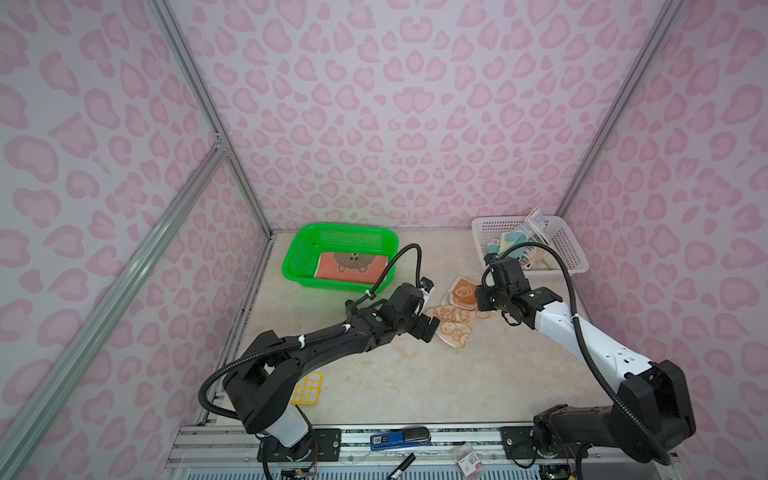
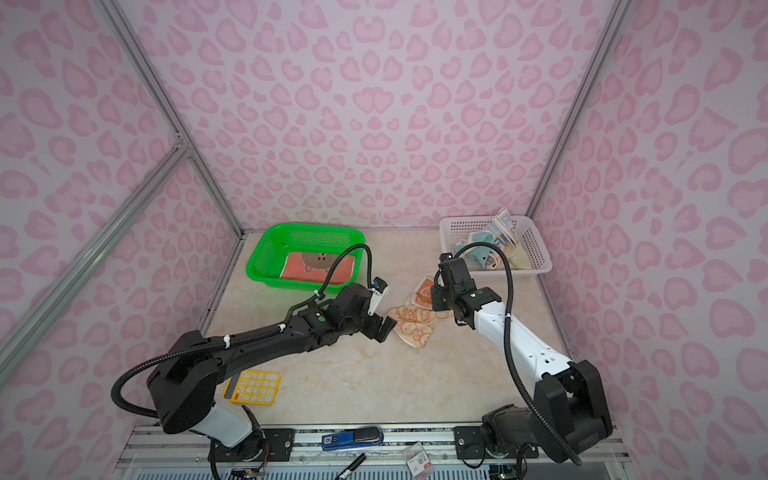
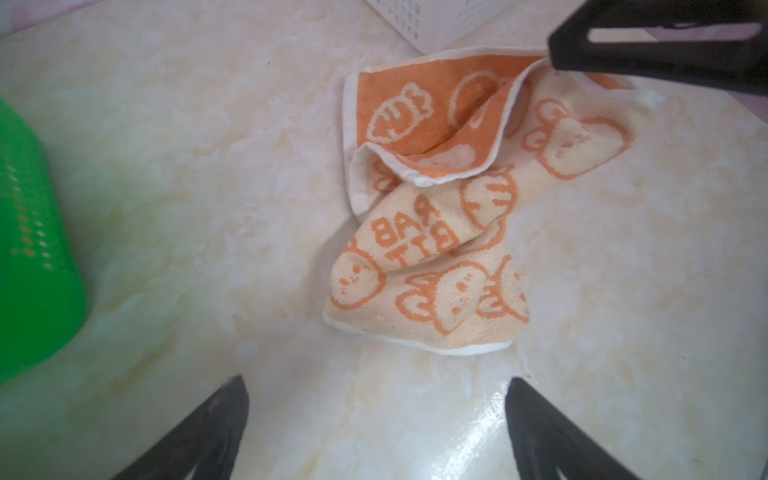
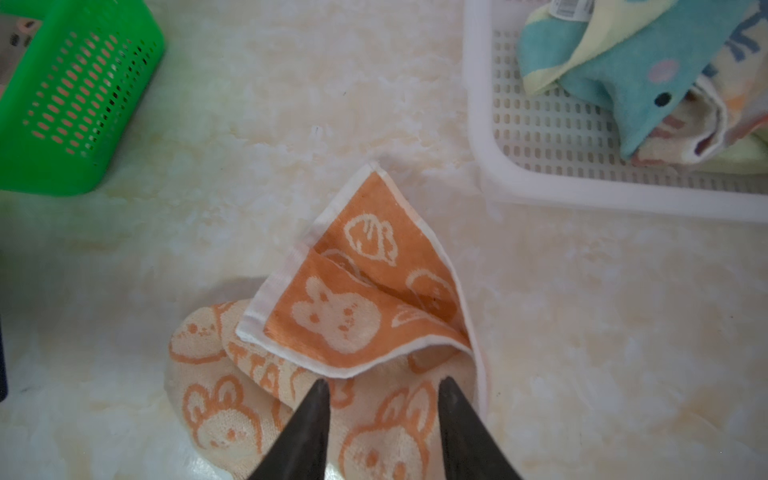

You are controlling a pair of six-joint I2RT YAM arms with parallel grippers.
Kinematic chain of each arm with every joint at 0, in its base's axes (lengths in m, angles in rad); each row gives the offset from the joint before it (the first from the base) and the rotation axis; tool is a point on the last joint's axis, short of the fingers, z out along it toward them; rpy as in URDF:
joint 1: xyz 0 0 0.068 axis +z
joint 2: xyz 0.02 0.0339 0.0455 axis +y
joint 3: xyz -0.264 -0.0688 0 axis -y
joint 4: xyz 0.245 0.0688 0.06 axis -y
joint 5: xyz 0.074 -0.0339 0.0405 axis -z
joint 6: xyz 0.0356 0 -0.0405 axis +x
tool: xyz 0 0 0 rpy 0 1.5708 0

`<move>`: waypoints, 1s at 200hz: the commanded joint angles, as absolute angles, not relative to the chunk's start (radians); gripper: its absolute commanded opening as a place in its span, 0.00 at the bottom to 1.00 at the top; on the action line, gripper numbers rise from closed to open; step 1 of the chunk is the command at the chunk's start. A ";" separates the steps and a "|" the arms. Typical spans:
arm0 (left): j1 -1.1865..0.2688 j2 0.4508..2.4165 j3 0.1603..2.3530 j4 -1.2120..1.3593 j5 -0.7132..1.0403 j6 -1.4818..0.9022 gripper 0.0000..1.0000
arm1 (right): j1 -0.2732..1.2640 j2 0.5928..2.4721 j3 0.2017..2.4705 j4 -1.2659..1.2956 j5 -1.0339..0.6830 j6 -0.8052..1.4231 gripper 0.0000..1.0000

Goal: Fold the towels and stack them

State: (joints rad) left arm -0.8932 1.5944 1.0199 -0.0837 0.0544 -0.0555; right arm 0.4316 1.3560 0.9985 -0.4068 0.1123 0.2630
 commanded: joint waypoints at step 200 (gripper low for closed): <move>-1.044 2.002 1.303 -0.160 0.007 -0.012 0.67 | 0.342 1.161 0.927 -0.437 0.315 0.289 0.50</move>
